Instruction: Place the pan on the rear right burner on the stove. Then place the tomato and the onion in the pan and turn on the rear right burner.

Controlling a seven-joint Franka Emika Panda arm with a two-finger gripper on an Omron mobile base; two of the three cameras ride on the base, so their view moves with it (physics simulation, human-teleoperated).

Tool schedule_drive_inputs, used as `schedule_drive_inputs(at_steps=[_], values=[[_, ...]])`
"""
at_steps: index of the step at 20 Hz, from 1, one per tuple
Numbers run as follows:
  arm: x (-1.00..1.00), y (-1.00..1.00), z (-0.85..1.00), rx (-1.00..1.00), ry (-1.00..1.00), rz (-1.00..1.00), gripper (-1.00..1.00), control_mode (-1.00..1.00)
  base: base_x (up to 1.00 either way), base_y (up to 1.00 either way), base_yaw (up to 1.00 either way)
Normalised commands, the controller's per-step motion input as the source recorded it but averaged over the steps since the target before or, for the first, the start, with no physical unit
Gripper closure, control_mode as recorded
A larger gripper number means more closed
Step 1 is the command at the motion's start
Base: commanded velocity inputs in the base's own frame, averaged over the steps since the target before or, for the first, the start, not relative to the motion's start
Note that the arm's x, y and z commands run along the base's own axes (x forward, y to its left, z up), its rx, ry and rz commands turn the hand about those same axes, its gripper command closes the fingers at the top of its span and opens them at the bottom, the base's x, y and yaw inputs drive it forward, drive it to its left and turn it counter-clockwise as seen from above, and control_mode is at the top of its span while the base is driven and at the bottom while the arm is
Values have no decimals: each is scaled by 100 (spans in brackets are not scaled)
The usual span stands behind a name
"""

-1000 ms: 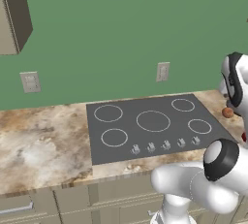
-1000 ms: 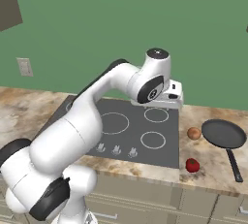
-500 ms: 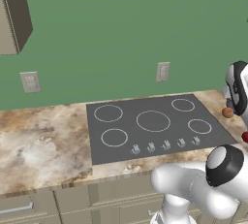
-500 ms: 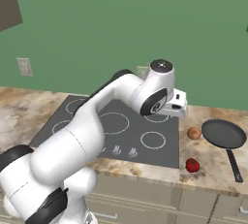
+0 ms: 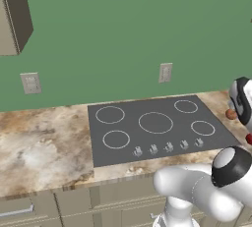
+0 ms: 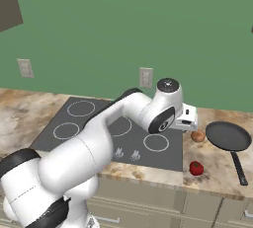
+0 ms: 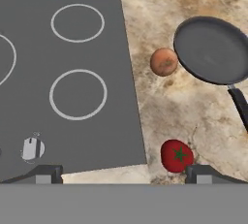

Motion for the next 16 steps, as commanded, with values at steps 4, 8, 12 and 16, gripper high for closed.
schedule_drive_inputs(at_steps=[4, 8, 12, 16], values=[[0, -54, -25, -2, 0, 0, -100, -100, 0, 0, 0], [0, -49, -9, 0, 0, 0, -100, -100, 0, 0, 0], [0, -55, 0, 0, 0, 0, -100, -100, 0, 0, 0], [0, -56, 0, 0, 3, -2, -100, -100, 0, 0, 0]])
